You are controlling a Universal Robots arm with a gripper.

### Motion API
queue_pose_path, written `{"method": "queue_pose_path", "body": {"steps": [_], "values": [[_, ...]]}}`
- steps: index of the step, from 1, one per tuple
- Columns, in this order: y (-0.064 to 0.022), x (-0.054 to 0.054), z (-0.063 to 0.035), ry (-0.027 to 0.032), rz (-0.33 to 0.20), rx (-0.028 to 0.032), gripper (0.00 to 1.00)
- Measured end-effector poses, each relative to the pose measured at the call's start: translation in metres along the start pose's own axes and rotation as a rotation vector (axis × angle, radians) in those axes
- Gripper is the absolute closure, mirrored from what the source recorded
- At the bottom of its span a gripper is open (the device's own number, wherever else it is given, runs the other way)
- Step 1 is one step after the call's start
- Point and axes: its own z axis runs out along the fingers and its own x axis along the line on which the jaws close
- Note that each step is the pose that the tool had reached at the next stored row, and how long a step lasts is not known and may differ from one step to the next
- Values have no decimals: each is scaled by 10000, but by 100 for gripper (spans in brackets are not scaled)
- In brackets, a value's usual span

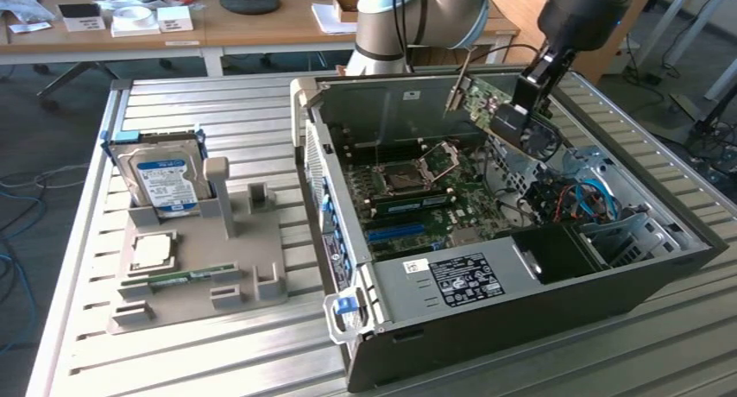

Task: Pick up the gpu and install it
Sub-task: 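Insert the gpu into the slot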

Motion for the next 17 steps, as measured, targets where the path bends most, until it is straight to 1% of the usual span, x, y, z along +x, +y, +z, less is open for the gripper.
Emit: {"method": "queue_pose_path", "body": {"steps": [17], "values": [[-2, 1, 23, 222, -3075, -64, 73]]}}
